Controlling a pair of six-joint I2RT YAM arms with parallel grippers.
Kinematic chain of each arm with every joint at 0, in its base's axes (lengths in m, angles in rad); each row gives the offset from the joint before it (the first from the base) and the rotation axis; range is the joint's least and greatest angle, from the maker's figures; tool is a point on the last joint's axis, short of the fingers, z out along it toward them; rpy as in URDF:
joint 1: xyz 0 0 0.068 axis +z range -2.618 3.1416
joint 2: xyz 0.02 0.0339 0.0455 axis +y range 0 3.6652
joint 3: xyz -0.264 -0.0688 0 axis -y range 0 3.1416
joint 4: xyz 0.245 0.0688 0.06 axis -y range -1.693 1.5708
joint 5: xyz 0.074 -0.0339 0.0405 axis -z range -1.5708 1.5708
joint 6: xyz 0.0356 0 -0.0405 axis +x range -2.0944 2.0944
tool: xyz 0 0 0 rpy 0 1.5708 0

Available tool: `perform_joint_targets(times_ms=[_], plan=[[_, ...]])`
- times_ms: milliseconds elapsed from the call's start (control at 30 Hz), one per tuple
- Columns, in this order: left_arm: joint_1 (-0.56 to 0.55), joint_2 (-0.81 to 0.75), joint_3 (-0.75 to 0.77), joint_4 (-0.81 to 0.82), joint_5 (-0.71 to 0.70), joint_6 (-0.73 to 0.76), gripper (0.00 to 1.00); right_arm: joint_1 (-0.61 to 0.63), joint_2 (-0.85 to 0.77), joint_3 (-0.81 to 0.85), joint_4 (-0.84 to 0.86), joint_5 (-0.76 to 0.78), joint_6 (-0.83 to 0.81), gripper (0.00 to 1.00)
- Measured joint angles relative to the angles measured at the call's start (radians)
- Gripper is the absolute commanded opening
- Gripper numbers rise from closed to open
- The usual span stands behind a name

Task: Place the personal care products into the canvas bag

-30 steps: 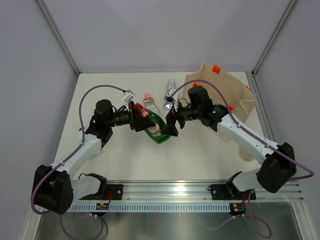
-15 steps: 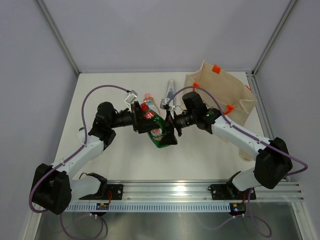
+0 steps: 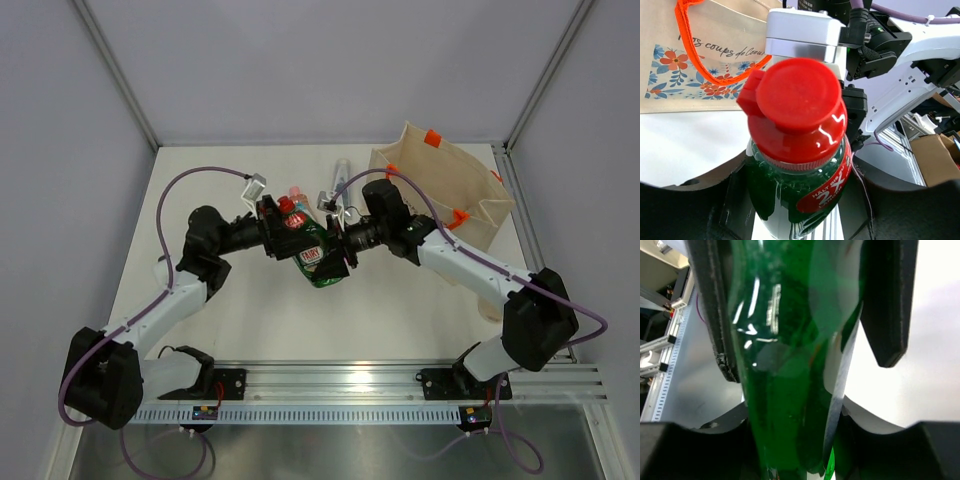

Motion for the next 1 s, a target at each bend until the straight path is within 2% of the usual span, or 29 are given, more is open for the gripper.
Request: perform_joint_targets(times_ms=[33,100,133,367,533,767,900,1000], plan=[[-0.002,0.0,0.0,-0.003,0.0,0.001,0.65,-0.002,0.0,0.002,-0.012,-0.002,-0.007,0.0],[-0.005,-0.001,0.004,-0.014,0.001,0.018,0.84,-0.005,-0.001,0.005,-0.033,-0.003,-0.023,0.0],[-0.006,-0.004,0.011,-0.024,0.0,0.031,0.99,-0.01,-0.003,0.005,-0.053,-0.004,-0.035,0.0],[-0.009,-0.118,0.1,-0.265,-0.069,0.243,0.99,-0.125,-0.073,0.017,-0.196,-0.013,-0.11,0.0],[-0.009,-0.206,0.181,-0.527,-0.22,0.428,0.99,-0.262,-0.109,0.122,-0.347,0.03,-0.206,0.0],[-0.01,-0.309,0.171,-0.779,-0.498,0.529,0.99,-0.451,-0.095,0.406,-0.578,0.225,-0.315,0.0],[-0.01,-0.359,0.114,-0.851,-0.588,0.542,0.99,-0.589,-0.031,0.586,-0.667,0.341,-0.401,0.0],[-0.01,-0.393,0.081,-0.892,-0.628,0.545,0.99,-0.658,0.028,0.646,-0.719,0.445,-0.493,0.0]])
